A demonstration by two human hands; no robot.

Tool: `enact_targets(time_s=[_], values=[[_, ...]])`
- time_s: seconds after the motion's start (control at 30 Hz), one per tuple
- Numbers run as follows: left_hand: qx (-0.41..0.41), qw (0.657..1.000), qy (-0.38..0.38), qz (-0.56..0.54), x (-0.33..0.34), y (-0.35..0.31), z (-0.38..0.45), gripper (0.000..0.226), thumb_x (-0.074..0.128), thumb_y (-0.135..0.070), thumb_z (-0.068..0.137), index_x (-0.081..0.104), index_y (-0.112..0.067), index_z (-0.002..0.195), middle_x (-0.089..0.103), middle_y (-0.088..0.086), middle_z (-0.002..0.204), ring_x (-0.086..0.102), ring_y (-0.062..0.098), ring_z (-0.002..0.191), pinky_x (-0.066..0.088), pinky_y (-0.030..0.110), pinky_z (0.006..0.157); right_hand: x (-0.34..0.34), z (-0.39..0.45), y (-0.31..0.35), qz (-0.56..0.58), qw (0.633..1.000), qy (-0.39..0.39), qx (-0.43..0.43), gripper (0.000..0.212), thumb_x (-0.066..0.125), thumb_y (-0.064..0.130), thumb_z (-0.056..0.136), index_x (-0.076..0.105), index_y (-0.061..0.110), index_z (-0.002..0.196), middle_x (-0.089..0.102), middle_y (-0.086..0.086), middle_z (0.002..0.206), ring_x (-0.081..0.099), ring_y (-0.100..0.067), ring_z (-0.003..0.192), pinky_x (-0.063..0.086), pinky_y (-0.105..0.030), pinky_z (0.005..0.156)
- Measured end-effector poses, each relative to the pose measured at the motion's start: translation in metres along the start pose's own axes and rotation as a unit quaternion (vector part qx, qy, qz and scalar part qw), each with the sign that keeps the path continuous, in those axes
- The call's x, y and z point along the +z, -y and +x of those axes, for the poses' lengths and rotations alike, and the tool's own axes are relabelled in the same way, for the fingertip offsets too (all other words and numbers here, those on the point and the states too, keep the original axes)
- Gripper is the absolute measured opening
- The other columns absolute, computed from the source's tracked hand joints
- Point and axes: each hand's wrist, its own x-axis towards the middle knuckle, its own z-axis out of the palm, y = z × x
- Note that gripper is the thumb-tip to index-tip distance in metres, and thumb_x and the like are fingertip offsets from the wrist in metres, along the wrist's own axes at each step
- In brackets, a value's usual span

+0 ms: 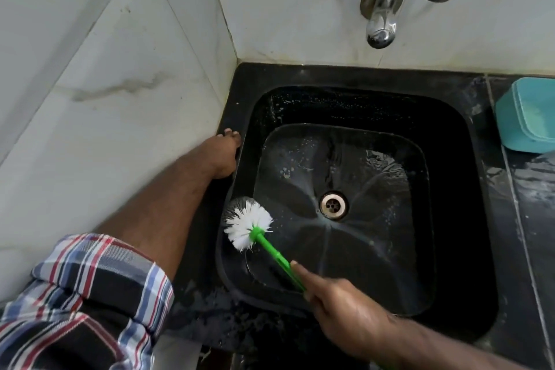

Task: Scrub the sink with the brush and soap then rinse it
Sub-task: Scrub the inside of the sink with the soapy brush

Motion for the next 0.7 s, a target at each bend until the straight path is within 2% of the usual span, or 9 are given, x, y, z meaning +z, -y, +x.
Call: enact_targets(time_s=[0.13,0.2,0.27,0.33,0.4,0.5,0.57,0.63,0.7], values=[[0.000,1.000,0.000,0.005,-0.002,0.000,-0.001,0.069,0.043,-0.006,0.094,0.013,-0.007,0.156,0.008,0.017,0.163,0.027,0.033,0.146,0.026,0.035,0.117,-0.043,0.087,0.002,-0.042,0.992,-0.117,0.023,0.059,0.040,0.010,0.092,0.035,0.026,0.148,0.070,-0.012,0.099,0.067,-0.027,0.083,0.049,-0.029,0.066],[-0.004,1.000,0.007,0.001,-0.003,-0.001,-0.003,0.070,0.044,-0.006,0.095,0.012,-0.009,0.157,0.007,0.016,0.163,0.026,0.033,0.146,0.026,0.035,0.117,-0.079,0.142,0.002,0.005,0.983,-0.171,0.060,0.049,0.037,0.008,0.091,0.047,0.021,0.137,0.069,-0.015,0.098,0.067,-0.033,0.084,0.054,-0.037,0.069],[-0.008,1.000,0.012,0.003,-0.003,-0.002,-0.004,0.071,0.044,-0.006,0.095,0.012,-0.010,0.157,0.007,0.015,0.164,0.026,0.032,0.147,0.026,0.035,0.117,-0.090,0.165,0.001,0.035,0.978,-0.192,0.071,0.049,0.036,0.008,0.091,0.045,0.020,0.138,0.068,-0.015,0.096,0.066,-0.035,0.082,0.055,-0.039,0.069],[-0.006,1.000,0.009,0.005,-0.003,-0.002,-0.004,0.071,0.045,-0.007,0.094,0.013,-0.010,0.157,0.007,0.015,0.164,0.026,0.033,0.146,0.027,0.036,0.117,-0.063,0.145,-0.002,-0.006,0.986,-0.152,0.069,0.056,0.038,0.010,0.094,0.033,0.023,0.148,0.066,-0.013,0.097,0.066,-0.029,0.082,0.048,-0.030,0.066],[-0.009,1.000,0.008,0.004,-0.002,-0.003,-0.003,0.071,0.045,-0.006,0.094,0.013,-0.010,0.157,0.007,0.014,0.164,0.027,0.033,0.146,0.028,0.036,0.117,-0.025,0.087,-0.008,-0.047,0.996,-0.068,0.023,0.062,0.041,0.012,0.094,0.025,0.028,0.151,0.068,-0.009,0.094,0.066,-0.022,0.075,0.043,-0.025,0.062],[-0.018,1.000,0.008,0.001,-0.002,-0.004,-0.003,0.071,0.045,-0.006,0.095,0.011,-0.011,0.157,0.006,0.012,0.164,0.025,0.031,0.147,0.026,0.037,0.119,-0.008,0.012,-0.013,-0.078,0.995,0.070,0.002,0.064,0.040,0.017,0.092,0.026,0.033,0.151,0.071,-0.007,0.103,0.069,-0.022,0.085,0.044,-0.021,0.065],[-0.020,1.000,0.005,-0.002,-0.001,-0.003,-0.003,0.071,0.044,-0.005,0.095,0.011,-0.011,0.157,0.006,0.013,0.164,0.026,0.032,0.147,0.027,0.038,0.118,-0.022,0.018,-0.016,-0.105,0.991,0.080,-0.003,0.056,0.040,0.015,0.089,0.039,0.033,0.142,0.070,-0.002,0.098,0.067,-0.019,0.082,0.043,-0.018,0.067],[-0.017,1.000,0.003,0.001,0.001,-0.005,-0.006,0.070,0.044,-0.006,0.094,0.012,-0.008,0.157,0.007,0.017,0.163,0.027,0.034,0.146,0.027,0.039,0.118,-0.038,0.053,-0.019,-0.108,0.993,0.043,-0.020,0.041,0.041,0.012,0.084,0.056,0.023,0.121,0.070,-0.001,0.093,0.067,-0.020,0.081,0.053,-0.027,0.072],[-0.015,1.000,-0.003,0.007,0.002,-0.005,-0.006,0.070,0.045,-0.006,0.094,0.011,-0.005,0.156,0.007,0.019,0.163,0.026,0.035,0.146,0.027,0.039,0.117,-0.058,0.109,-0.025,-0.066,0.997,-0.017,0.025,0.021,0.044,0.010,0.085,0.059,0.016,0.100,0.069,-0.009,0.089,0.067,-0.030,0.082,0.054,-0.035,0.071]])
